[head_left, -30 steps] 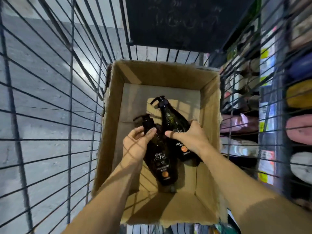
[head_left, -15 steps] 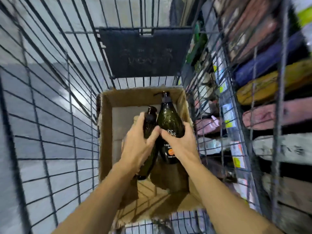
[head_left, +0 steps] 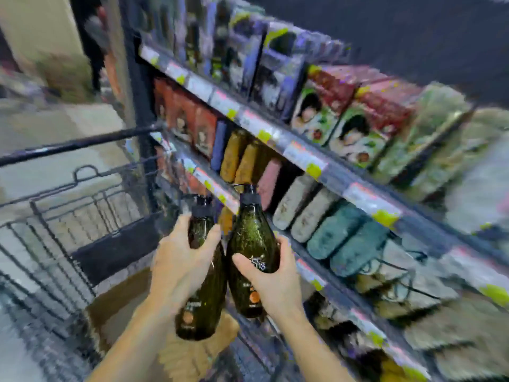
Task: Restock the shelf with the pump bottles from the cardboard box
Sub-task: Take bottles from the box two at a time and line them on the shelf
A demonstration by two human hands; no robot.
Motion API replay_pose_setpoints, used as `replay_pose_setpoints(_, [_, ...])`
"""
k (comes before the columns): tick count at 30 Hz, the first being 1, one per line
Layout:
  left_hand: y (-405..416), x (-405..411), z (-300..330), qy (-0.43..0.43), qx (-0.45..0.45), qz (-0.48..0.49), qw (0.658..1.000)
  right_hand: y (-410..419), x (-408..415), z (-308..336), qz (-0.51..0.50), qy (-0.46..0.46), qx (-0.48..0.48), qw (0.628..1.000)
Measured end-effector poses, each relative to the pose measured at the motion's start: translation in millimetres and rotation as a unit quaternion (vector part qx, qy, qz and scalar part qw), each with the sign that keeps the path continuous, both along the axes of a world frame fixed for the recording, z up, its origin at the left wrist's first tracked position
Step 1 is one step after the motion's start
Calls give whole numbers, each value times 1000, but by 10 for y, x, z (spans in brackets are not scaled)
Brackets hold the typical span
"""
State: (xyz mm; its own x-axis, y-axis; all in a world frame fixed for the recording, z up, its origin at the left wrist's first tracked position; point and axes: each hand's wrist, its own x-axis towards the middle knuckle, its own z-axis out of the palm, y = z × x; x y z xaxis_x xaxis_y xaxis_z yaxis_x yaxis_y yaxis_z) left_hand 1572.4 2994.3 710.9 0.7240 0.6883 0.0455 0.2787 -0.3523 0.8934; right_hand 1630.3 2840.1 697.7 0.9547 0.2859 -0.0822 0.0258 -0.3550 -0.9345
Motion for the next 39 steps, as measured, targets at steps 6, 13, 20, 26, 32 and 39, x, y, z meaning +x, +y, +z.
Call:
replay_pose_setpoints(6, [-1410, 304, 1360, -120, 78, -160, 977, -1523, -173, 1351, -152, -126, 43, 979])
replay_pose_setpoints(13, [-2979, 388, 2131, -177, 123, -307, 927, -3041, -540, 2093, -282, -179, 83, 939])
replay_pose_setpoints(20, [-4162, 570, 2244, -181, 126, -371, 902, -4185, -496, 2034, -361, -178, 52, 914])
replay_pose_setpoints(26, [-4738, 853, 2341, -202, 92, -376, 900, -4816, -31, 1972, -360, -177, 60, 914])
replay_pose_setpoints(32, [-4868, 1183, 2352, -225, 93, -329, 912, -4899, 427, 1845, -326, -181, 40, 927])
replay_pose_setpoints(39, [-4777, 1318, 2354, -251, 79, -314, 912, -4796, 576, 1666, -351, -207, 46, 912])
